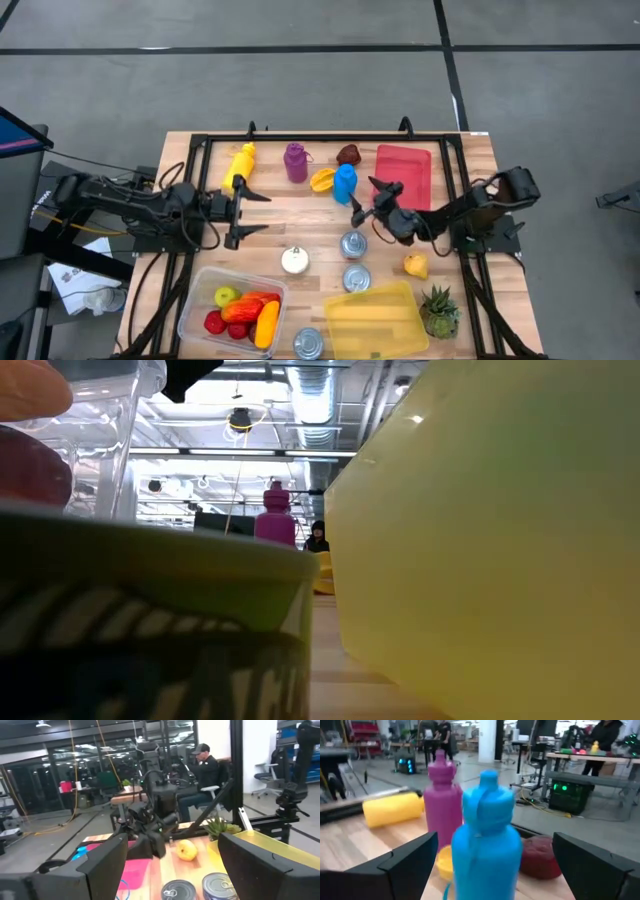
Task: Pick & Place Food Item
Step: Put the blue water bottle into the red bin
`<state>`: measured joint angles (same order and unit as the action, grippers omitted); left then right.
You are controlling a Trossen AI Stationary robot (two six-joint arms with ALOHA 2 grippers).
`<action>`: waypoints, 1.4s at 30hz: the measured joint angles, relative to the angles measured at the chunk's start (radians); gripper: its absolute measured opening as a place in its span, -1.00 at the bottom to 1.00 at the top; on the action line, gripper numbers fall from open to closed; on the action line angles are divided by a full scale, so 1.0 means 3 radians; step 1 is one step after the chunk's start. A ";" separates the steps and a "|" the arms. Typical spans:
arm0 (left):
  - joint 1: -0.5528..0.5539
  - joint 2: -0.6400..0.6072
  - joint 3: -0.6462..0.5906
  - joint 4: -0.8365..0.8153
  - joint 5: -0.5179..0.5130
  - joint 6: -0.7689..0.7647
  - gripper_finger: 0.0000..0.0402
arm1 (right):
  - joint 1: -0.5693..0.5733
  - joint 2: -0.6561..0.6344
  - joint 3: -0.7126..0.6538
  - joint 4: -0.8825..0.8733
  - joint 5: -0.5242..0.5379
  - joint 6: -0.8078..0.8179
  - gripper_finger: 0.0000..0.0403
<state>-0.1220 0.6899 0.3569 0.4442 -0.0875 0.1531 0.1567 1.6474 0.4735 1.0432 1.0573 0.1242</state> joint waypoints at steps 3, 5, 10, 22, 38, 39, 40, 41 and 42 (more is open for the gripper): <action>0.0037 0.0000 0.0000 -0.0002 0.0047 -0.0010 0.50 | -0.0168 0.0227 0.0044 0.0263 -0.0188 -0.0082 0.88; 0.0039 -0.0001 0.0000 -0.0003 0.0051 -0.0012 0.50 | -0.0249 0.0333 0.0050 0.0385 -0.0221 -0.0120 0.88; 0.0039 -0.0001 0.0000 -0.0074 0.0051 -0.0011 0.50 | -0.0321 0.0493 0.0087 0.0652 -0.0306 -0.0235 0.88; 0.0039 -0.0001 0.0000 -0.0131 0.0050 -0.0003 0.50 | -0.0569 0.0533 0.0137 0.0726 -0.0742 -0.0214 0.88; 0.0039 -0.0001 0.0000 -0.0184 0.0047 -0.0001 0.50 | -0.0751 0.0533 0.0328 0.0424 -0.1008 -0.0139 0.60; 0.0039 -0.0001 0.0000 -0.0184 0.0047 -0.0001 0.50 | -0.0744 0.0533 0.0332 0.0424 -0.1008 -0.0140 0.53; 0.0039 -0.0001 0.0000 -0.0184 0.0047 -0.0001 0.50 | -0.0742 0.0533 0.0332 0.0425 -0.1007 -0.0140 0.44; 0.0039 -0.0001 0.0000 -0.0185 0.0047 -0.0001 0.50 | -0.0742 0.0533 0.0332 0.0423 -0.1007 -0.0141 0.35; 0.0039 -0.0001 0.0000 -0.0187 0.0047 -0.0001 0.50 | -0.0742 0.0533 0.0332 0.0423 -0.1007 -0.0142 0.25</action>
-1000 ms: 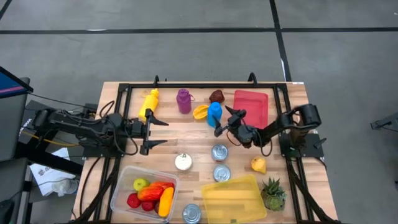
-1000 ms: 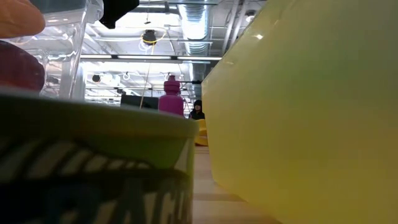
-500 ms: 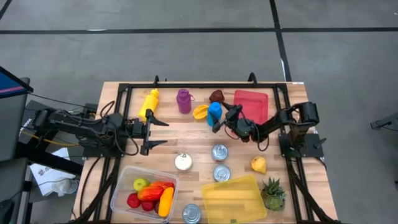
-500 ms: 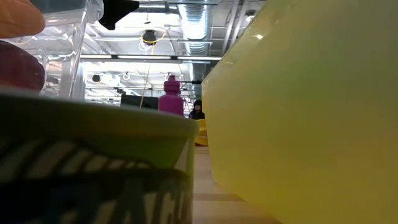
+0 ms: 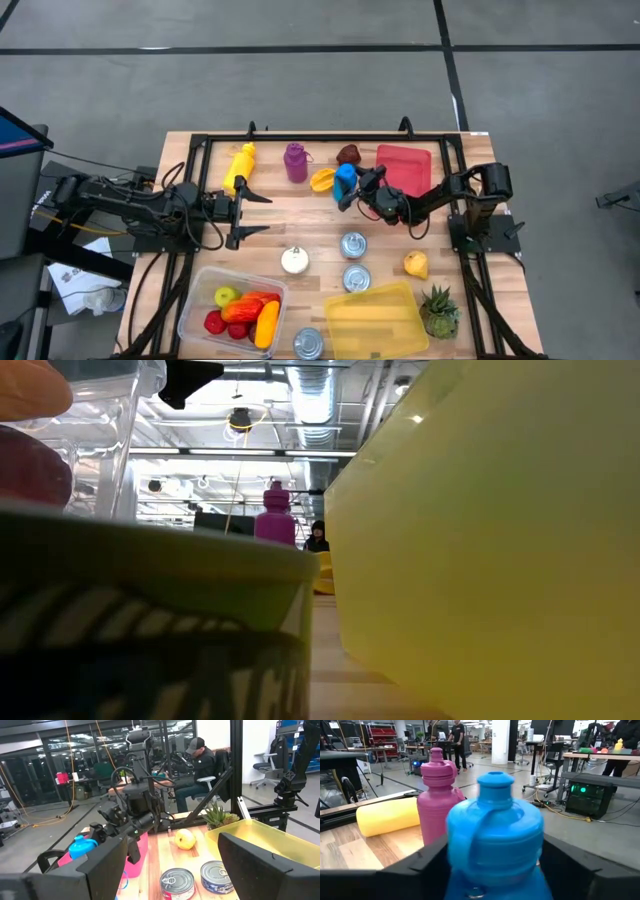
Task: Pick & Place Food Item
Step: Put the blue water bottle into the red bin
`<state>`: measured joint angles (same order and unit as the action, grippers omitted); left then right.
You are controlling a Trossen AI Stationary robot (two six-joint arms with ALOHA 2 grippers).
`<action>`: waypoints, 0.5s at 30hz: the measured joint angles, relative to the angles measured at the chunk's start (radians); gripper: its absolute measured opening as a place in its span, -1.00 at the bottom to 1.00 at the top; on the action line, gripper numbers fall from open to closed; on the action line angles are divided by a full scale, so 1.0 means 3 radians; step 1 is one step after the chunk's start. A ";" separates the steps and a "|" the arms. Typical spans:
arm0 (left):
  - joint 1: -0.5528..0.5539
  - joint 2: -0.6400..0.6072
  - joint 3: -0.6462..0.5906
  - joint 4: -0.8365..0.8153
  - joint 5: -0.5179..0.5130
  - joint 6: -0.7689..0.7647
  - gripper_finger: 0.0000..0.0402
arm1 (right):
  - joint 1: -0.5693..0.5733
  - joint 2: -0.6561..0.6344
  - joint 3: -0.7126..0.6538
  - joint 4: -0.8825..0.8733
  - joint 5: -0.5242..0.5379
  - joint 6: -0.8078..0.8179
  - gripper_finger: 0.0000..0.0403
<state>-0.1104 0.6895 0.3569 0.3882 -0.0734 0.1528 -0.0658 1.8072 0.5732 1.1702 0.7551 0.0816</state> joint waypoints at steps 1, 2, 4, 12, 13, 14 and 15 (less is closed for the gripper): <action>0.0000 0.0000 0.0000 0.0001 0.0000 0.0000 0.50 | 0.0000 0.0000 0.0000 0.0000 0.0000 -0.0003 0.15; 0.0000 0.0000 0.0000 0.0001 0.0000 0.0000 0.50 | 0.0000 0.0000 0.0000 -0.0006 0.0001 -0.0011 0.05; 0.0000 0.0000 0.0000 -0.0011 0.0000 -0.0001 0.50 | 0.0001 -0.0004 0.0004 -0.0022 0.0003 -0.0013 -0.09; 0.0000 0.0000 0.0000 -0.0017 0.0000 -0.0001 0.50 | 0.0043 -0.0004 0.0004 -0.0025 0.0023 -0.0046 -0.08; 0.0000 0.0000 0.0000 -0.0018 0.0000 -0.0001 0.50 | 0.0043 -0.0004 0.0004 -0.0024 0.0038 -0.0045 -0.08; 0.0000 0.0000 0.0000 -0.0018 0.0000 -0.0001 0.50 | 0.0048 -0.0004 0.0004 -0.0024 0.0045 -0.0045 -0.08; 0.0000 0.0000 0.0000 -0.0018 0.0000 -0.0001 0.50 | 0.0051 -0.0004 0.0004 -0.0024 0.0046 -0.0044 -0.08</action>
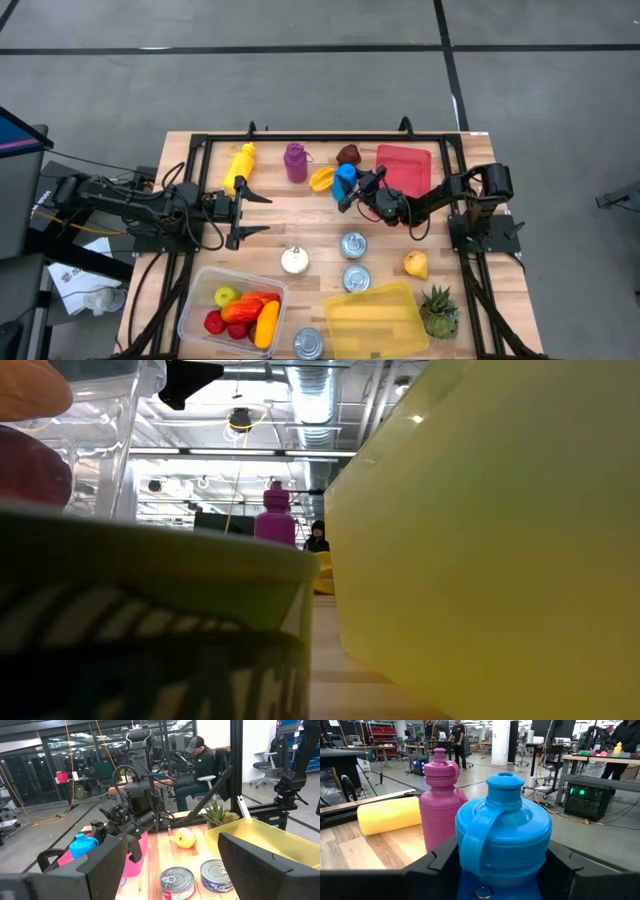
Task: Pick & Place Food Item
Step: Put the blue water bottle into the red bin
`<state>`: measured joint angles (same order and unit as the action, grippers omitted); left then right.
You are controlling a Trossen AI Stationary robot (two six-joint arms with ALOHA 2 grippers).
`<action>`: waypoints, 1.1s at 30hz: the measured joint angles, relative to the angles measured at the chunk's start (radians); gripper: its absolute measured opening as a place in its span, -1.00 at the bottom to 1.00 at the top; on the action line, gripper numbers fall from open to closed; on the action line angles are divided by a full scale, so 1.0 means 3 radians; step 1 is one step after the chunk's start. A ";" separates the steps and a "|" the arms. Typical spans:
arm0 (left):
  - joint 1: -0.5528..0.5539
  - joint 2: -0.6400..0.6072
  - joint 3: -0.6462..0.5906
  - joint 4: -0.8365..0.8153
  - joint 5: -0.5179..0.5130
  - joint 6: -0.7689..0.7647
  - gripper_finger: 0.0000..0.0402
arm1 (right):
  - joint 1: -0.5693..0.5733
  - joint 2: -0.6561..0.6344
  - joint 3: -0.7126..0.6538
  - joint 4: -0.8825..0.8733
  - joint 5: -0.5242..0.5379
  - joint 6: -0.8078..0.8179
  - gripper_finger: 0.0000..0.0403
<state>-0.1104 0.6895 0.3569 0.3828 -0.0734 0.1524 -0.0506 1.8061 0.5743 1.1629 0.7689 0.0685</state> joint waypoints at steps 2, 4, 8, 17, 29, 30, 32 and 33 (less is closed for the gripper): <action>0.0000 0.0000 0.0000 -0.0001 0.0000 0.0000 0.50 | 0.0013 0.0000 -0.0001 0.0015 0.0010 -0.0001 -0.09; 0.0000 0.0000 0.0000 -0.0003 0.0000 0.0000 0.50 | 0.0031 -0.0012 -0.0004 0.0022 0.0024 -0.0001 -0.09; 0.0000 0.0000 0.0000 -0.0003 0.0000 0.0000 0.50 | 0.0086 -0.0027 -0.0006 0.0151 0.0062 -0.0135 -0.09; 0.0000 0.0000 0.0000 -0.0004 -0.0001 -0.0001 0.50 | 0.0277 -0.0377 -0.0001 0.0148 0.0285 -0.0537 -0.09; 0.0000 0.0000 0.0000 -0.0004 -0.0001 -0.0001 0.50 | 0.0634 -0.1198 -0.0001 -0.0771 0.1384 -0.0851 -0.09; 0.0000 0.0000 0.0000 -0.0003 -0.0001 -0.0001 0.50 | 0.0649 -0.1239 -0.0001 -0.0829 0.1498 -0.0851 -0.09; 0.0000 0.0000 0.0000 -0.0004 -0.0001 -0.0001 0.50 | 0.0659 -0.1291 -0.0001 -0.0909 0.1677 -0.0850 -0.09; 0.0000 0.0000 0.0000 -0.0003 0.0000 -0.0001 0.50 | 0.0657 -0.1306 -0.0001 -0.0940 0.1755 -0.0851 -0.09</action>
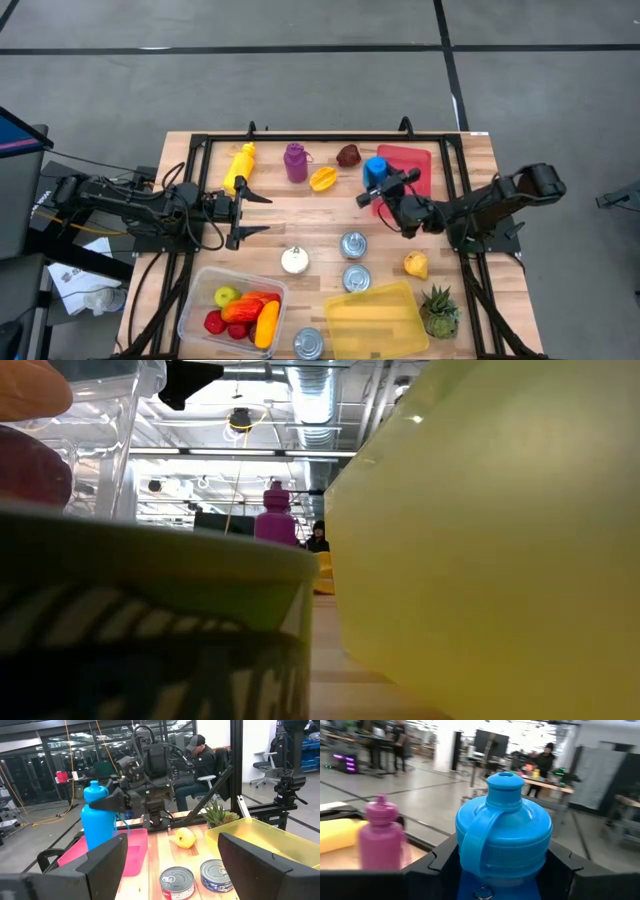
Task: Pick & Place Food Item
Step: Put the blue water bottle into the red bin
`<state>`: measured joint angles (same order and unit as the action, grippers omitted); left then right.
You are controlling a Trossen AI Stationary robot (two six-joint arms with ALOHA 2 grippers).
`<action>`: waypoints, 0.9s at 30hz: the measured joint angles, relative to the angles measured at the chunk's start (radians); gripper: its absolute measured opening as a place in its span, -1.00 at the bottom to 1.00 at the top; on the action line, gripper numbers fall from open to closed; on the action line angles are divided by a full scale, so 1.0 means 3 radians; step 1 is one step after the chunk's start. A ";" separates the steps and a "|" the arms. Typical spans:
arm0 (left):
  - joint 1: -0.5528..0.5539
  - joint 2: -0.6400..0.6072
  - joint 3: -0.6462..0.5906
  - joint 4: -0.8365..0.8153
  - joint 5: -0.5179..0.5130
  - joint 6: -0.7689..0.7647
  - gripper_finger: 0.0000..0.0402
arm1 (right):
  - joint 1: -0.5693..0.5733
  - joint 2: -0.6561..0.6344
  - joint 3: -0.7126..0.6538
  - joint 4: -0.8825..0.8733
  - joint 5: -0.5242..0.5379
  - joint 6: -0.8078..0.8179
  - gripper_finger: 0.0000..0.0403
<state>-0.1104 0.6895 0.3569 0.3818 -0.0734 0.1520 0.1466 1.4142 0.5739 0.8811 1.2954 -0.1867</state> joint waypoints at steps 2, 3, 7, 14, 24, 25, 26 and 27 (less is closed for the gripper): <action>0.0000 0.0000 0.0000 0.0000 0.0000 0.0000 0.50 | -0.0034 -0.0011 0.0000 -0.0053 0.0109 0.0001 -0.09; 0.0000 0.0000 0.0000 0.0000 0.0000 0.0000 0.50 | -0.0063 -0.0011 0.0000 -0.0078 0.0141 0.0003 -0.09; 0.0000 0.0000 0.0000 0.0000 0.0000 0.0000 0.50 | -0.0228 -0.0011 -0.0006 -0.0206 0.0167 0.0127 -0.09; 0.0000 0.0000 0.0000 0.0000 -0.0001 0.0000 0.50 | -0.0600 -0.0011 -0.0138 -0.0230 0.0121 0.0345 -0.09; 0.0000 0.0000 0.0000 0.0000 -0.0001 -0.0001 0.50 | -0.1197 -0.0011 -0.0292 -0.0309 -0.0353 0.0908 -0.09; 0.0000 0.0000 0.0000 0.0000 0.0000 -0.0001 0.50 | -0.1239 -0.0011 -0.0321 -0.0316 -0.0364 0.0942 -0.09; 0.0000 0.0000 0.0000 0.0000 0.0000 0.0000 0.50 | -0.1279 -0.0011 -0.0351 -0.0318 -0.0381 0.0969 -0.09; 0.0000 0.0000 0.0000 0.0000 0.0000 0.0000 0.50 | -0.1311 -0.0010 -0.0377 -0.0320 -0.0398 0.0982 -0.09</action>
<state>-0.1104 0.6895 0.3569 0.3817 -0.0734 0.1520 -0.2467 1.4113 0.4610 0.7852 1.1760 0.1078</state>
